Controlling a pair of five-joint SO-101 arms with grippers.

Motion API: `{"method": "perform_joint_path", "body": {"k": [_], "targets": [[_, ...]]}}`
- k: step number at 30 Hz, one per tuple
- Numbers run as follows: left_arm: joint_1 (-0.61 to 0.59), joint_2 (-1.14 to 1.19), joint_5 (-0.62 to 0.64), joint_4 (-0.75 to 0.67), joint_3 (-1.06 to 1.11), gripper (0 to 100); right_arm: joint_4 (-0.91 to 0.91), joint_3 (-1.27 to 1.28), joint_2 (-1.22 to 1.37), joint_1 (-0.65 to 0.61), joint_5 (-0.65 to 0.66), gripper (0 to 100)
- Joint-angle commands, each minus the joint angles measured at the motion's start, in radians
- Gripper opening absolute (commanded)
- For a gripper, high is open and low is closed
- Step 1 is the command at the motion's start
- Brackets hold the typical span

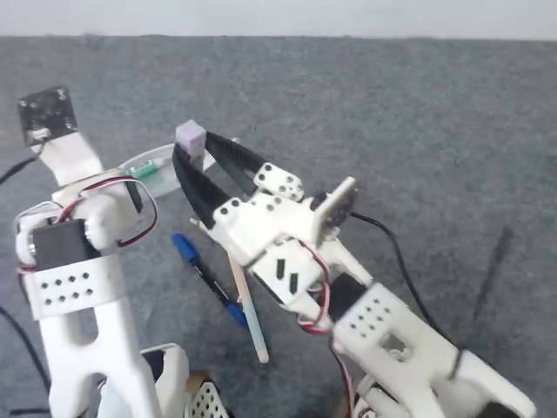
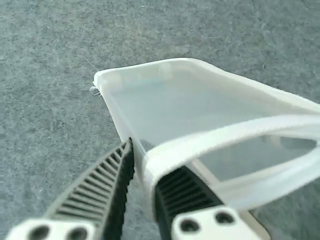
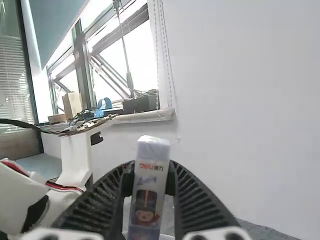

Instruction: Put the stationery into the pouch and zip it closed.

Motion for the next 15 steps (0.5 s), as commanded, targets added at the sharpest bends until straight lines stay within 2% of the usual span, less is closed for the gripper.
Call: {"method": "perform_joint_path", "body": {"k": [1, 9, 15], "targets": [[0.021, 0.005, -0.012, -0.009, 0.004, 1, -0.189, -0.051, 0.179, 0.018, -0.005, 0.6], [0.021, 0.005, -0.014, -0.009, 0.004, 1, -0.320, -0.133, 0.463, 0.021, -0.003, 0.6], [0.021, 0.005, -0.014, -0.008, 0.004, 1, -0.456, -0.195, 0.610, 0.061, 0.077, 0.6]]}}
